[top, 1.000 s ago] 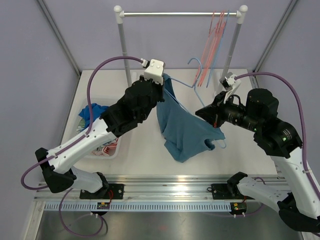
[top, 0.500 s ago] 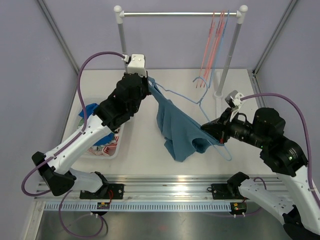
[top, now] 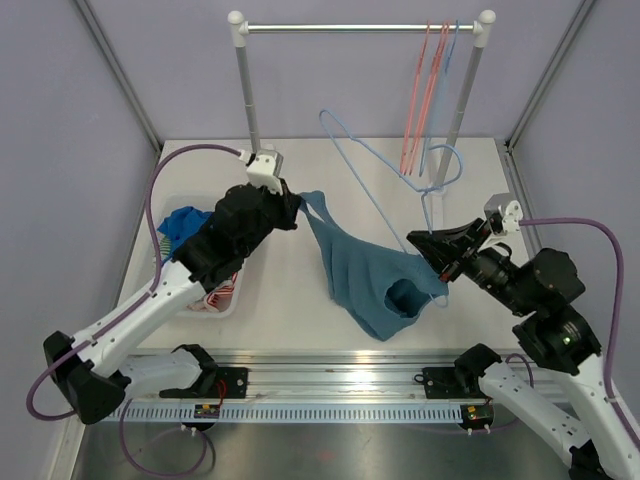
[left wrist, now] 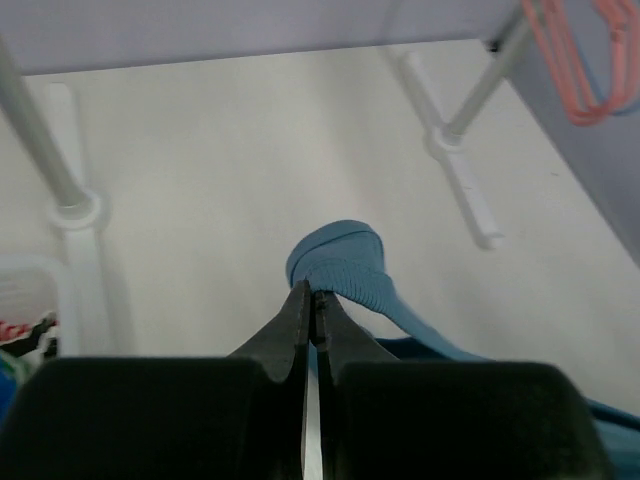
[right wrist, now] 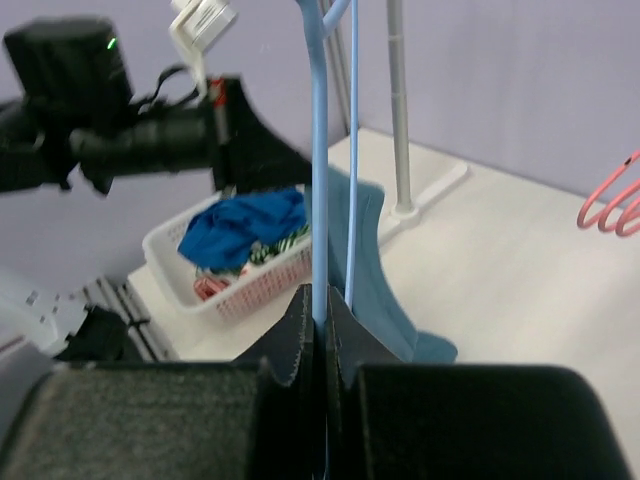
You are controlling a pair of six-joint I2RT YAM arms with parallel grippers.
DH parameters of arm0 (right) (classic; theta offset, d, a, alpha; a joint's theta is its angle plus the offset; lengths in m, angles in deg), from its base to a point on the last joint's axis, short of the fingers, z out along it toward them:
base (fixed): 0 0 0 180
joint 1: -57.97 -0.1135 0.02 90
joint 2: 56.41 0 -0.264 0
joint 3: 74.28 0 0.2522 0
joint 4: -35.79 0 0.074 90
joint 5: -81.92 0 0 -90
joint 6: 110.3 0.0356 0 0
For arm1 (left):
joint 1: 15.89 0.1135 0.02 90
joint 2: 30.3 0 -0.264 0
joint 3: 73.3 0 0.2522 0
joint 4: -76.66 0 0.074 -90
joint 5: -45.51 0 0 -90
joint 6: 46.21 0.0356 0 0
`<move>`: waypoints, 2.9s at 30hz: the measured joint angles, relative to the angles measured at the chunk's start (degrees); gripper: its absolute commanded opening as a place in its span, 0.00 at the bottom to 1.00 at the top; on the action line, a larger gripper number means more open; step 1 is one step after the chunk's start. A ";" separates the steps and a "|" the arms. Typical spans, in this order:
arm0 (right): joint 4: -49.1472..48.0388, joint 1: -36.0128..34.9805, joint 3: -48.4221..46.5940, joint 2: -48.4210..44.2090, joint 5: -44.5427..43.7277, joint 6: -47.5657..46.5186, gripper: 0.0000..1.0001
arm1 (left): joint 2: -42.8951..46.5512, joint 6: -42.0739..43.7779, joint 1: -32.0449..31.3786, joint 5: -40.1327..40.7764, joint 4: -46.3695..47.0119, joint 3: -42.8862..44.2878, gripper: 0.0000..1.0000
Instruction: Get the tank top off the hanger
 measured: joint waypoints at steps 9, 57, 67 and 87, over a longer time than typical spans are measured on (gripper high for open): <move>-33.03 0.00 7.37 10.05 -4.61 5.90 0.00 | 8.52 -0.94 -8.90 -17.07 10.47 -14.12 0.00; 26.88 14.80 -81.92 81.94 -23.63 0.31 0.00 | 18.95 -3.82 -15.61 3.63 -26.91 -6.78 0.99; 23.87 14.64 -70.90 77.79 -23.12 0.50 0.47 | 17.22 -3.58 -16.02 3.72 -26.84 -6.78 0.99; 24.72 14.64 -52.87 45.75 -14.88 0.11 0.99 | -9.22 -0.37 -16.87 -2.91 -10.84 -6.64 0.99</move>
